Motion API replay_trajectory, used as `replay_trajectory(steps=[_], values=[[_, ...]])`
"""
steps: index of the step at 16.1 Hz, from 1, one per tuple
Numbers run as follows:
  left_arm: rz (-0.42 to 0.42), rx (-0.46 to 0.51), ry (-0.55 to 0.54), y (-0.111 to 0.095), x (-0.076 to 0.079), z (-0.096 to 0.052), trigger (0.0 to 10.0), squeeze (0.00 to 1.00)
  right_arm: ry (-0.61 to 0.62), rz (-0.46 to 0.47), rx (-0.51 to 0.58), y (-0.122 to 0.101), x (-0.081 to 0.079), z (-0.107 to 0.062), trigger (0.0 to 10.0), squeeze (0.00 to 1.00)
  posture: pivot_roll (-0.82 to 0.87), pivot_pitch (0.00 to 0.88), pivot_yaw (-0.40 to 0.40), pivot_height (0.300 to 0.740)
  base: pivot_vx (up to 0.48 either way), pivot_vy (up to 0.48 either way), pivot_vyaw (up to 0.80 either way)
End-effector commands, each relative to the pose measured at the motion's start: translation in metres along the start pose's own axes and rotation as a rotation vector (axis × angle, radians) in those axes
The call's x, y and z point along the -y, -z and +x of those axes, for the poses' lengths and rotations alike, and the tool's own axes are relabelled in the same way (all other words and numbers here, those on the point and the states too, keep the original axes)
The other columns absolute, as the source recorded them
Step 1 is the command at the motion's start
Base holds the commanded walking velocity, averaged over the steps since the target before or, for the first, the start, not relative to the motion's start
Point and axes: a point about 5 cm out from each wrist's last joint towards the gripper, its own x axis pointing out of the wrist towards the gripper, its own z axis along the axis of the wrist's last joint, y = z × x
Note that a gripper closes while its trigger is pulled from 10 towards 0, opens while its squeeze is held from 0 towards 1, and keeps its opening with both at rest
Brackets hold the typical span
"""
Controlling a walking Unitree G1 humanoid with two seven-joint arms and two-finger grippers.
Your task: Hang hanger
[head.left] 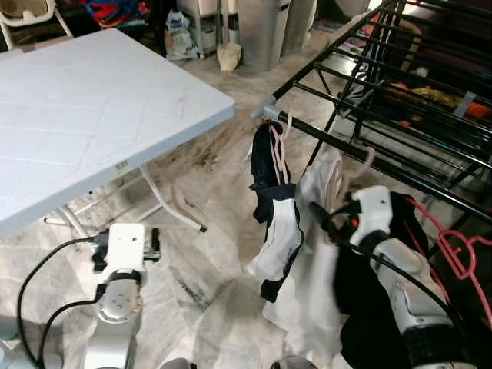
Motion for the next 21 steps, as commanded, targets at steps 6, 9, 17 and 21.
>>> replay_trajectory(steps=[6, 9, 17, 21], values=[[0.037, 0.013, -0.017, -0.002, 0.000, -0.006, 10.0, 0.00, -0.046, -0.191, 0.004, -0.017, -0.012, 0.007, 10.0, 0.00, -0.03, 0.085, -0.009, 0.740, 0.000, 0.000, 0.00], [0.034, 0.019, -0.012, -0.004, 0.001, -0.004, 10.0, 0.00, 0.114, -0.222, -0.032, -0.011, 0.006, -0.003, 10.0, 0.00, -0.03, 0.082, -0.012, 0.740, 0.000, 0.000, 0.00], [0.044, 0.028, -0.013, -0.006, 0.004, 0.001, 10.0, 0.00, 0.209, -0.211, 0.286, -0.053, -0.004, -0.034, 10.0, 0.00, -0.05, 0.067, 0.003, 0.740, 0.000, 0.000, 0.00], [0.045, 0.030, -0.018, -0.007, 0.003, 0.002, 10.0, 0.00, -0.059, -0.167, 0.282, -0.054, -0.037, -0.031, 10.0, 0.00, -0.04, 0.064, 0.005, 0.740, 0.000, 0.000, 0.00]])
